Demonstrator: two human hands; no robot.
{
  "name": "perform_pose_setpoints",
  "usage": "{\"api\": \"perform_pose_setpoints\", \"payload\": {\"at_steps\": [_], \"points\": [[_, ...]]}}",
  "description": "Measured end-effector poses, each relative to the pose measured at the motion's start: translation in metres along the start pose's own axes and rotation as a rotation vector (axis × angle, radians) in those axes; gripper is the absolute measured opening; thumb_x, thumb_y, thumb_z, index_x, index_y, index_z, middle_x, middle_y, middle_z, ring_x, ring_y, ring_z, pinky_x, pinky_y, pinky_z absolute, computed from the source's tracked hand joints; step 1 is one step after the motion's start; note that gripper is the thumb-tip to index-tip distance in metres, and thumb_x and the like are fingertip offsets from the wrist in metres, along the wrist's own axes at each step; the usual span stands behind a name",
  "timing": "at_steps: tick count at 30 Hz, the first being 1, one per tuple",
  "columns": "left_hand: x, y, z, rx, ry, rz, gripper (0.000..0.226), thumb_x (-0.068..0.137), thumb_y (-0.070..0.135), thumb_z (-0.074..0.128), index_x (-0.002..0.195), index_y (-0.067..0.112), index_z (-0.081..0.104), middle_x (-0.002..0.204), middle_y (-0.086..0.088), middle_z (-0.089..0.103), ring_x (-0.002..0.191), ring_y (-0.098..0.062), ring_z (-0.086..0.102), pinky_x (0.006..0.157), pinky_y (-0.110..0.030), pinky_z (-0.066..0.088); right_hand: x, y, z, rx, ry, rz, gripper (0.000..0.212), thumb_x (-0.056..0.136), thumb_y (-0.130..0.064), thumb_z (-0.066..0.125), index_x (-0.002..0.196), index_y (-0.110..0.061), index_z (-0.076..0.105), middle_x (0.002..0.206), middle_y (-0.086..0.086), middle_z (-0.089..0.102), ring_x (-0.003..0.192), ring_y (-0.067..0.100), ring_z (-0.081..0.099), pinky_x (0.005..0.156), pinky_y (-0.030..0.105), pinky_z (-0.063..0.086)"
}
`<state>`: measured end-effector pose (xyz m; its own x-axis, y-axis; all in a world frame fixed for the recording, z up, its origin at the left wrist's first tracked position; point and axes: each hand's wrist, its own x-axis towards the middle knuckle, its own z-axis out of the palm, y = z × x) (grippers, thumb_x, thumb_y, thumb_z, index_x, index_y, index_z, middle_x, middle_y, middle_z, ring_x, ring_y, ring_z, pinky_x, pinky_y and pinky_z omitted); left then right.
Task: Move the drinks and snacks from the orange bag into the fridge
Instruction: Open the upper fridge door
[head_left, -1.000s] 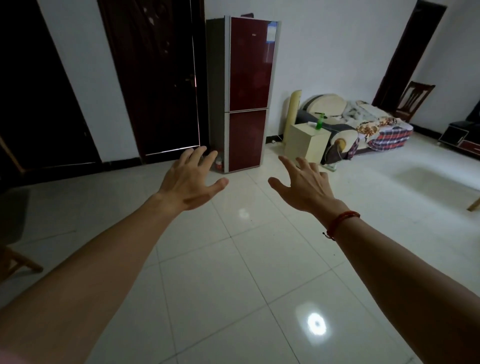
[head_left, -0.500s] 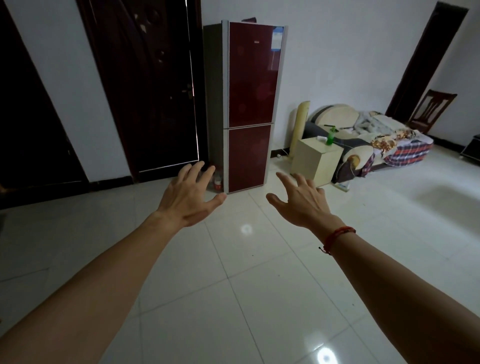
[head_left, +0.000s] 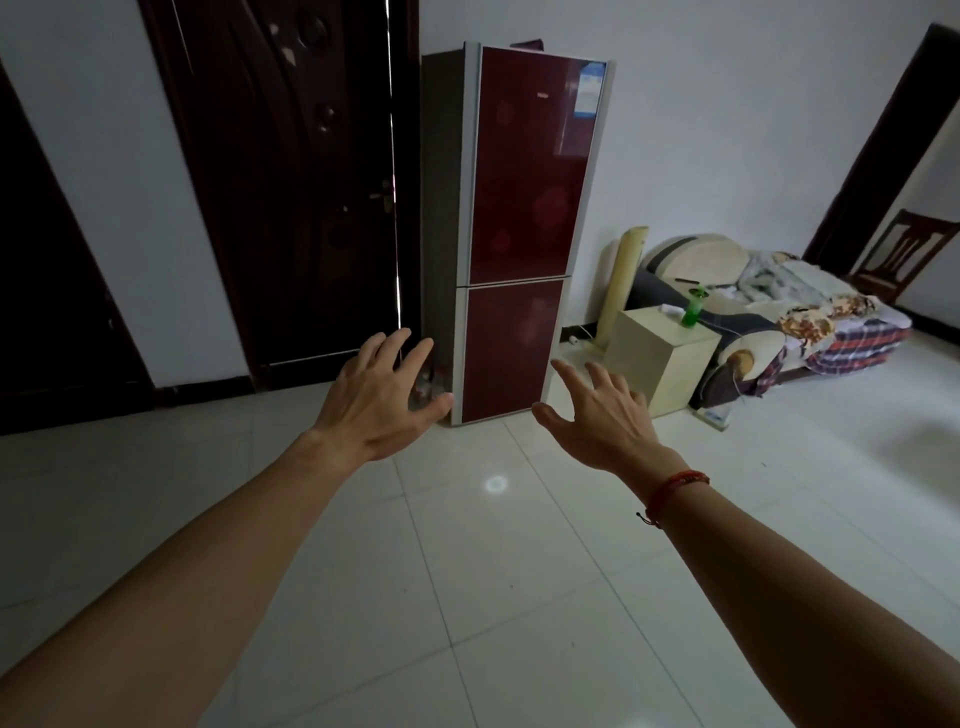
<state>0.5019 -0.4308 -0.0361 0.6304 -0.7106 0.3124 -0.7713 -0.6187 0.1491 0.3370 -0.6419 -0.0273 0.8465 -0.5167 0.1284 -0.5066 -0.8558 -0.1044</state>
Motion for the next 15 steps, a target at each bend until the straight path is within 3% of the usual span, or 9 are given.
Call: {"api": "perform_pose_setpoints", "payload": {"at_steps": [8,15], "points": [[0.158,-0.072,0.031,-0.017,0.027,0.046,0.094,0.077,0.077,0.018,0.154,0.023,0.023,0.162,-0.007,0.019,0.149,-0.029,0.013,0.115,-0.051,0.025,0.164,-0.017,0.02,0.017,0.02,0.022,0.075,0.096,-0.068,0.04,0.159,-0.035,0.016,0.162,0.013,0.025,0.143,0.038,0.033,0.112,0.054,0.033],[0.273,-0.107,0.065,-0.02,-0.01,0.075,0.088,0.083,0.074,0.027,0.154,0.023,0.021,0.162,-0.007,0.017,0.149,-0.029,0.013,0.115,-0.051,0.024,0.283,-0.009,0.032,0.003,0.013,0.061,0.075,0.096,-0.068,0.039,0.159,-0.034,0.015,0.161,0.014,0.026,0.143,0.039,0.033,0.112,0.055,0.032]]}}
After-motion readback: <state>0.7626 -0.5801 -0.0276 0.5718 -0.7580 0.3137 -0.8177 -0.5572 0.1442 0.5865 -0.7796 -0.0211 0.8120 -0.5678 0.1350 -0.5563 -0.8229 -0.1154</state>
